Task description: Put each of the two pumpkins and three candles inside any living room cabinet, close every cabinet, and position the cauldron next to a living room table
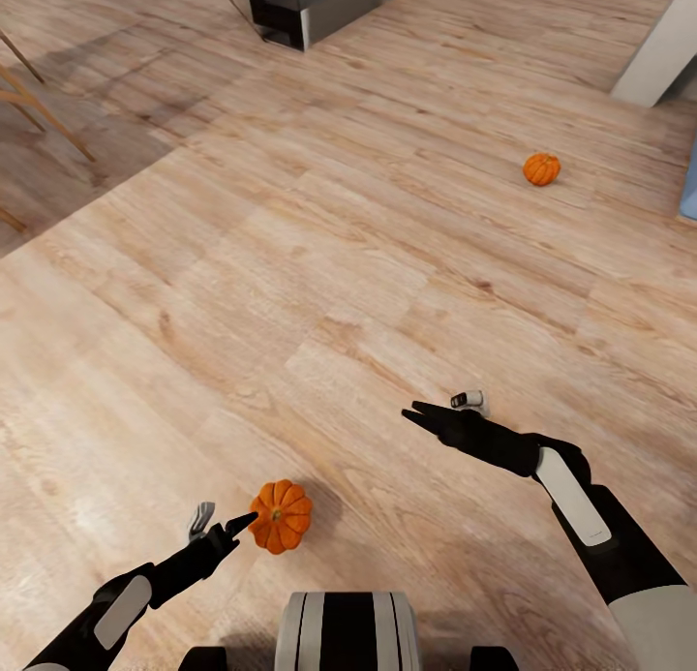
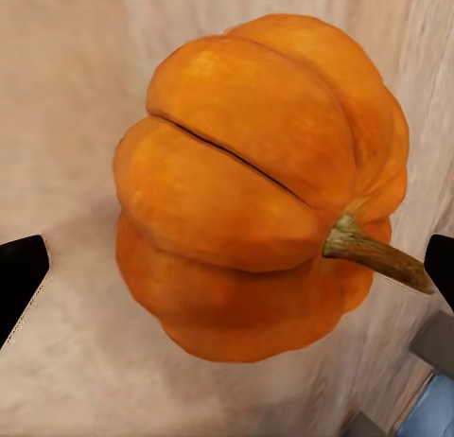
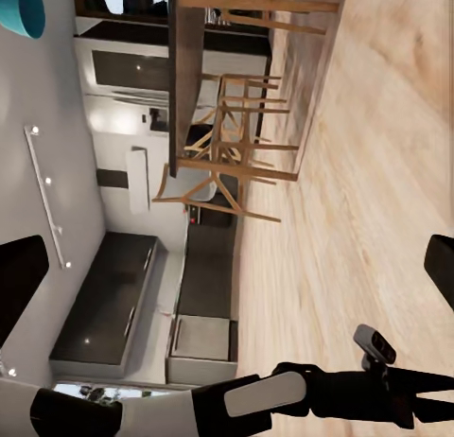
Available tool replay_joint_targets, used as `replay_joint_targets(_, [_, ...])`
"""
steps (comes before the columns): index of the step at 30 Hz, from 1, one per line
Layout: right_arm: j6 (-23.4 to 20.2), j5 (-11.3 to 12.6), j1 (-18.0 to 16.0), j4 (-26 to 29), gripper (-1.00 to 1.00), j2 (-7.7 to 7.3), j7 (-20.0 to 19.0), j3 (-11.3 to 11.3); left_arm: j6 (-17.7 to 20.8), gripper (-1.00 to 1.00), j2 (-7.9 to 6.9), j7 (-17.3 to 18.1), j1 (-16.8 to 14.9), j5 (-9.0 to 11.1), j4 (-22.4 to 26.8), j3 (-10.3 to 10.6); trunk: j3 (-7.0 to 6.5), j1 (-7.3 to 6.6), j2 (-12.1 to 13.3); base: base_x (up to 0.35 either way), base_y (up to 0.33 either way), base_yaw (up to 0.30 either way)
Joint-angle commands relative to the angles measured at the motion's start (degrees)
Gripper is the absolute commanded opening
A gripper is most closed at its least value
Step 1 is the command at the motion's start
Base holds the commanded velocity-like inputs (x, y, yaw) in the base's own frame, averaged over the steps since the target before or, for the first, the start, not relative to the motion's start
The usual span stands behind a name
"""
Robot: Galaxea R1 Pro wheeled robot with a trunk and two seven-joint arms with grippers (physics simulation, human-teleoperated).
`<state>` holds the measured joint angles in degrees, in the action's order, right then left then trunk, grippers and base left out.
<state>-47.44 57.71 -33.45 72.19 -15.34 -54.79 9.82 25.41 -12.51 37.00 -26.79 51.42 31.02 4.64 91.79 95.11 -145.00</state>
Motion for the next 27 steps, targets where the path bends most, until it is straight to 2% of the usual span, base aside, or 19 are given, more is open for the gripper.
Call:
replay_joint_targets(1, [-0.31,0.33,-0.03,0.12,1.00,-0.04,0.04,0.09,0.36,1.00,-0.06,-0.13,-0.02,0.61,0.01,0.25,0.26,0.01,-0.03,0.000,0.000,0.000])
replay_joint_targets(7, [-0.55,-0.39,-0.03,0.69,1.00,-0.01,0.68,0.11,0.28,1.00,0.17,-0.55,-0.02,0.61,-0.06,0.20,1.59,0.17,-0.11,0.000,0.000,0.000])
replay_joint_targets(14, [-0.58,-0.43,-0.03,0.85,1.00,-0.04,5.51,0.15,0.25,1.00,0.28,-0.61,-0.02,0.57,-0.08,0.27,3.14,0.35,-0.20,0.000,0.000,0.000])
replay_joint_targets(17, [-0.73,-0.37,-0.03,3.70,1.00,-0.04,9.84,0.19,0.25,1.00,0.29,-0.61,-0.02,0.55,-0.08,0.28,3.80,0.43,-0.24,0.000,0.000,0.000])
replay_joint_targets(22, [-3.85,0.23,-0.03,12.94,1.00,0.03,20.89,0.36,0.25,1.00,0.29,-0.61,-0.02,0.53,-0.08,0.27,4.91,0.56,-0.31,0.000,0.000,0.000])
replay_joint_targets(24, [-5.34,0.32,-0.03,14.28,1.00,0.09,23.25,0.42,0.25,1.00,0.29,-0.61,-0.02,0.53,-0.08,0.26,5.35,0.61,-0.34,0.000,0.000,0.000])
replay_joint_targets(27, [-6.15,0.36,-0.03,14.83,1.00,0.15,24.50,0.50,0.24,1.00,0.29,-0.61,-0.02,0.53,-0.08,0.27,5.35,0.61,-0.34,0.000,0.000,0.000])
